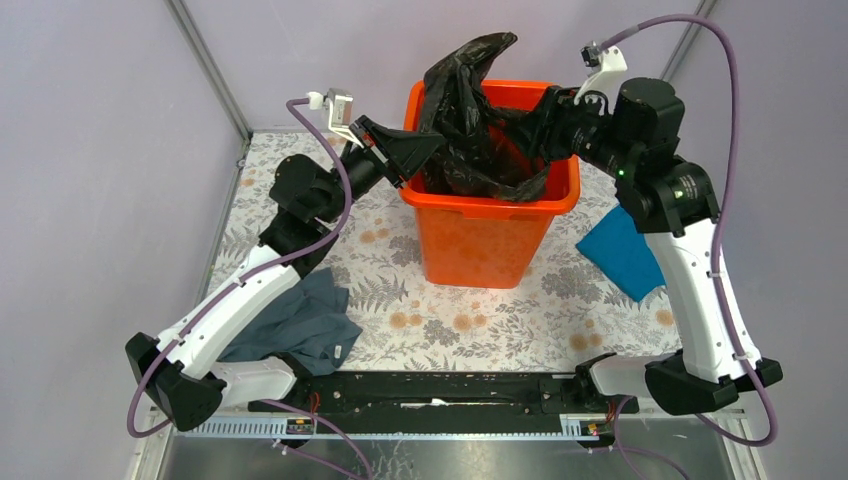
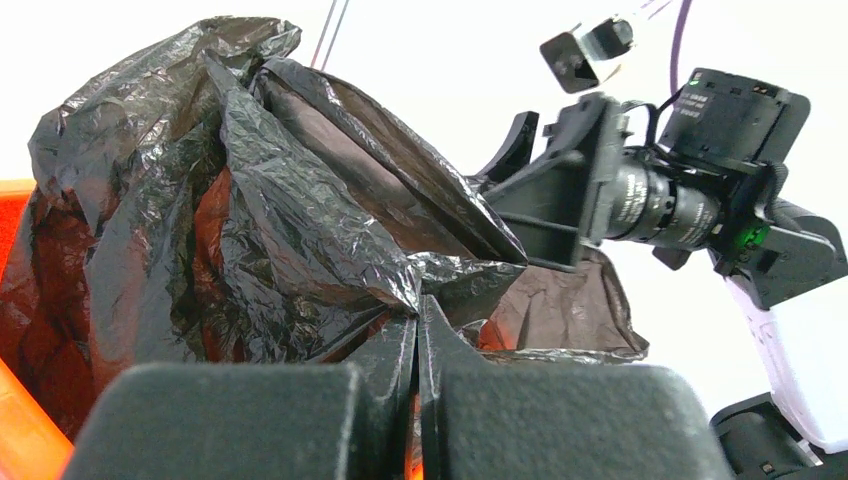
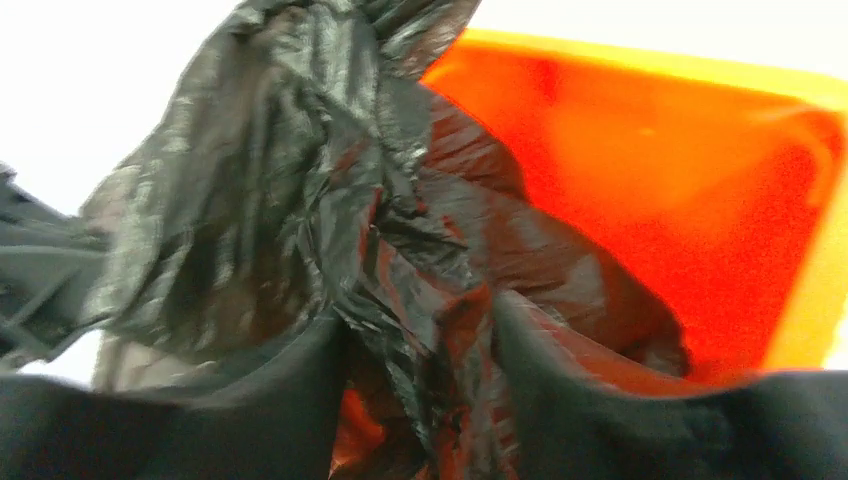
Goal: Put the trash bags into the trash bin
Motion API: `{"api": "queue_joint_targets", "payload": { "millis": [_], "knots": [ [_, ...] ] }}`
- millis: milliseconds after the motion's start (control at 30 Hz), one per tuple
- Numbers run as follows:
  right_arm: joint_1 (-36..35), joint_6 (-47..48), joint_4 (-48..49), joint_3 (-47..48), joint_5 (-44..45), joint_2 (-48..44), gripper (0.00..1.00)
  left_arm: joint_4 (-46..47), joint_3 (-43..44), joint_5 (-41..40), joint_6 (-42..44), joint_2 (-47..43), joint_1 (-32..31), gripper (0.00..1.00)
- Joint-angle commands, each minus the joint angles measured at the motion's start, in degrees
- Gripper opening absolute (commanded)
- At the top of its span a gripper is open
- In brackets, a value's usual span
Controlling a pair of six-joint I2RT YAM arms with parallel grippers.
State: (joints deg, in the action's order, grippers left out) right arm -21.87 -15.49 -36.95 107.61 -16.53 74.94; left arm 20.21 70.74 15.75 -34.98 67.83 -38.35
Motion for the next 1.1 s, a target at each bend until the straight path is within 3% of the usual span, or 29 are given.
{"api": "queue_joint_targets", "payload": {
  "millis": [0,33,67,100,200,300,400,467,533,667,767,867,933,1067],
  "knots": [
    [-0.5,-2.4,6.5,-4.6,15.0,-2.4,0.41,1.8,1.4,-0.5,0.3,-2.2,0.0,0.00],
    [-0.5,-4.8,8.1,-6.6,22.1,-3.7,0.18,1.5,0.4,-2.8,0.7,-3.7,0.1,0.00],
    [-0.5,-7.1,9.3,-8.9,28.1,-5.4,0.03,1.6,-1.6,-6.5,1.0,-5.9,0.1,0.00],
    [-0.5,-8.7,11.3,-12.5,33.4,-7.8,0.00,2.0,-4.2,-10.7,1.0,-8.4,0.1,0.00],
    [-0.5,-11.4,21.0,-24.4,42.4,-15.8,0.00,2.4,-12.5,-25.2,-1.1,-15.7,0.1,0.00],
    [-0.5,-14.2,28.6,-34.3,38.0,-22.8,0.00,2.9,-16.9,-24.1,-5.9,-18.5,0.1,0.00],
    [-0.6,-15.2,29.3,-38.2,30.0,-25.8,0.03,2.5,-18.4,-19.8,-9.5,-19.2,0.1,0.00],
    [-0.5,-14.4,28.3,-38.1,25.4,-26.8,0.14,3.4,-19.6,-18.1,-11.3,-20.0,0.1,0.00],
    [-0.5,-11.0,27.0,-36.7,20.0,-27.1,0.31,5.0,-21.1,-17.1,-13.3,-20.9,0.1,0.00],
    [-0.5,2.2,21.2,-33.1,10.0,-26.8,0.63,7.6,-24.3,-16.4,-15.5,-23.5,0.2,0.00],
    [-0.5,8.7,12.9,-27.6,12.7,-25.2,0.79,6.2,-26.2,-16.5,-16.0,-26.4,0.1,0.00],
    [-0.5,9.0,9.9,-23.9,14.2,-23.8,0.96,7.3,-28.9,-16.0,-17.4,-28.9,0.1,0.00],
    [-0.5,5.1,9.4,-22.6,13.9,-22.2,1.00,7.5,-29.8,-16.0,-18.4,-29.7,0.1,0.00],
    [-0.5,-4.1,11.4,-22.7,3.7,-19.7,1.00,10.2,-31.4,-13.7,-21.0,-28.8,0.1,0.00]
  ]
}}
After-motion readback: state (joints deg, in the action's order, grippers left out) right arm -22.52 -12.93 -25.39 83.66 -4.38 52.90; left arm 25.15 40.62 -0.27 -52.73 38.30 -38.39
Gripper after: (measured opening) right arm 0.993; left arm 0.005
